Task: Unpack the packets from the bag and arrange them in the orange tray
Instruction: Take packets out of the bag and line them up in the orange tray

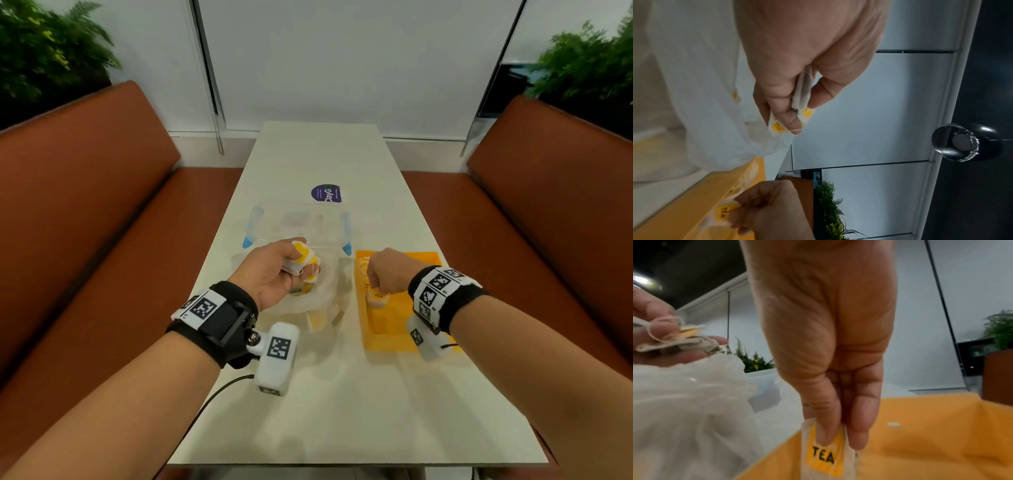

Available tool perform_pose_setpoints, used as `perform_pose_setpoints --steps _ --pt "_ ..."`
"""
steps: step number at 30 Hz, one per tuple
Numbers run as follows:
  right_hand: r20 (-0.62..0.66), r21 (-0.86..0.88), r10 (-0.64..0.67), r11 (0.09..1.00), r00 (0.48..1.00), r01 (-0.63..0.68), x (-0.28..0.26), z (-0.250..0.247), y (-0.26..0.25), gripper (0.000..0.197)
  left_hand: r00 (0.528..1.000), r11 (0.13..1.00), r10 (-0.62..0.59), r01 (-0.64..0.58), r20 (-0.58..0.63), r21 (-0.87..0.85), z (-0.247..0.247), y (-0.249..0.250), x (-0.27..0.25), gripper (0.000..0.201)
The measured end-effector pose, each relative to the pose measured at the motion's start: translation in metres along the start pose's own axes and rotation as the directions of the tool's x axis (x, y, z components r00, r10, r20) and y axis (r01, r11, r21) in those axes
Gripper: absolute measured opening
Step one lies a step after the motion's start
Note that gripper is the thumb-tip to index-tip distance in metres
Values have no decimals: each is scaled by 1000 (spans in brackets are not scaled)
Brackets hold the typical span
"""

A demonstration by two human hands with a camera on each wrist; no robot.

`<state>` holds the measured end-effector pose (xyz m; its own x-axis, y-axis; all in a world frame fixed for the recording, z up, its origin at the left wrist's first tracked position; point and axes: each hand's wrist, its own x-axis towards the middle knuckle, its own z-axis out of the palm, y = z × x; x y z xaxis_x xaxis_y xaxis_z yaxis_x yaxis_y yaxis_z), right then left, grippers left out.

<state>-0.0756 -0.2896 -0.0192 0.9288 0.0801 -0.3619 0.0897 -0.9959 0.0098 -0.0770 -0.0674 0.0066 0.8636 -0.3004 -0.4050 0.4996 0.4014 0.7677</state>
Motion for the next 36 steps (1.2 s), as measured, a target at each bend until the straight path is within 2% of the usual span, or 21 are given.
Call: perform_pose_setpoints --steps 6,10,13,15,18,20,22,23,26,29,30,32,36 --pt "-22 19 18 1000 1000 -18 12 13 -6 9 1000 1000 18 -18 7 17 -4 -3 0 17" --pt "-46 8 37 999 998 -36 14 12 -5 6 999 998 40 -40 -6 41 -6 -5 1 15" --pt "-115 15 53 999 992 -52 13 11 -4 16 998 997 52 -50 -38 55 -6 -7 2 11" --pt "-232 89 79 994 969 -60 10 3 -6 13 997 997 52 -49 -52 52 -6 -8 2 6" --pt "-436 308 57 947 898 89 5 -16 -16 8 998 999 50 -49 -50 23 -2 -7 2 6" --pt "-487 474 18 845 873 247 -3 -33 -33 17 998 999 53 -52 -30 14 1 -7 0 9" --pt "-486 568 -29 749 873 341 -12 -48 -53 29 999 999 48 -48 6 20 3 -7 -2 11" --pt "-477 576 -59 733 877 362 -16 -54 -62 32 999 999 44 -45 23 23 4 -8 -2 13" --pt "-455 526 -139 755 879 392 -20 -64 -75 23 998 999 41 -43 56 32 2 -9 -2 13" --pt "-466 532 -141 744 874 404 -20 -68 -76 8 995 996 36 -43 96 79 -1 -9 -2 6" --pt "-467 537 -135 741 874 402 -20 -69 -75 5 994 993 33 -45 104 109 -1 -8 -3 9" --pt "-470 546 -116 741 875 392 -21 -70 -73 4 993 986 24 -42 112 160 -2 -7 -4 17" --pt "-472 520 -116 764 874 382 -28 -74 -67 3 993 977 18 -41 113 207 -2 -7 -7 18"
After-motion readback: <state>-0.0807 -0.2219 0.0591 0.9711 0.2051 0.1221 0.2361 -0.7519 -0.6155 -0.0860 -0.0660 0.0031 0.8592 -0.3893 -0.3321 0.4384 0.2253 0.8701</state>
